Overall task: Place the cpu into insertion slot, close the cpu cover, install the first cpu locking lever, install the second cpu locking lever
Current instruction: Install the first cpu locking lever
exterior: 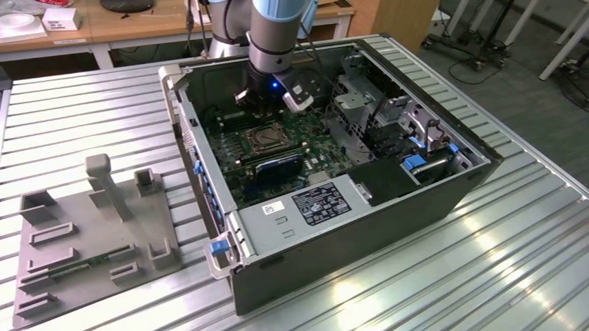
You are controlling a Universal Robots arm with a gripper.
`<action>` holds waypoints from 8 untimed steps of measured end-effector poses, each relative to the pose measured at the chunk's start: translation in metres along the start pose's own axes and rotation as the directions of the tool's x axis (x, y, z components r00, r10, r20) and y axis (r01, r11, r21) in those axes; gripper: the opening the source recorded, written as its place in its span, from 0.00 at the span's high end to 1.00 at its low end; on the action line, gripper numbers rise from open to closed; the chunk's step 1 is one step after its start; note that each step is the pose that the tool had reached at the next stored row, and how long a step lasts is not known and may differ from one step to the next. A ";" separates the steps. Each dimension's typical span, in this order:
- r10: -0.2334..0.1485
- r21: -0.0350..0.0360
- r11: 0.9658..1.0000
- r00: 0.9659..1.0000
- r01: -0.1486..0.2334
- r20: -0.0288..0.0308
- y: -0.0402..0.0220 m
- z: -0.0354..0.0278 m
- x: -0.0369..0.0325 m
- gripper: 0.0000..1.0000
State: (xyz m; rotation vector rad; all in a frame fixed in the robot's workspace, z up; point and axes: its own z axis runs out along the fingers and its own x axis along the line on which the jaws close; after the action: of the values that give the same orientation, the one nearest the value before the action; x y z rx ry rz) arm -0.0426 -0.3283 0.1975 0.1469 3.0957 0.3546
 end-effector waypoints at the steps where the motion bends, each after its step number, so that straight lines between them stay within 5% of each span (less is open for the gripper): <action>1: 0.000 0.001 1.000 1.000 0.000 0.000 0.0000 0.0001 -0.0001 0.89; 8: 0.000 0.005 1.000 1.000 0.000 0.001 0.0000 0.0002 -0.0022 0.89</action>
State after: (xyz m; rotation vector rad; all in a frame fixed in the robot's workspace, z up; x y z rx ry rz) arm -0.0404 -0.3284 0.1973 0.1469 3.0962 0.3469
